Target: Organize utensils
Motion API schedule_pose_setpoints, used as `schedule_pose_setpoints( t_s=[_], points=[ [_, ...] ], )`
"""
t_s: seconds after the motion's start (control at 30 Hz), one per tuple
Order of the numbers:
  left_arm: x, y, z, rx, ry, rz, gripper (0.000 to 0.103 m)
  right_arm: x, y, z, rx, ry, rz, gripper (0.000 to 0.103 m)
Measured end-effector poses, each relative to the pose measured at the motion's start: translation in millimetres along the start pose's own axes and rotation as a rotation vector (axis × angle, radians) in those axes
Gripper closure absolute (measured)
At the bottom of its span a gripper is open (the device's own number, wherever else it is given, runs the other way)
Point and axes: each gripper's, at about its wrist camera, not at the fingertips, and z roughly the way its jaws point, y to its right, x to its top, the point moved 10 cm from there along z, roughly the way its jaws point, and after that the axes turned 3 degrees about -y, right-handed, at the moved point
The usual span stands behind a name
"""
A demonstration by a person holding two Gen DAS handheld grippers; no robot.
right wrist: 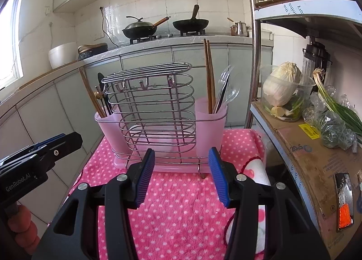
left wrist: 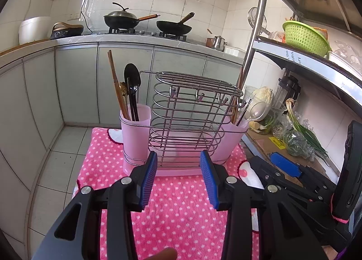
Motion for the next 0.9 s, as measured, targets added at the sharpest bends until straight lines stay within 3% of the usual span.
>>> schedule_pose_setpoints(
  t_s=[0.9],
  points=[
    [1.3, 6.2, -10.1, 0.018, 0.032, 0.041, 0.064, 4.9, -2.9, -9.7, -0.010, 0.035, -0.008, 0.053]
  ],
)
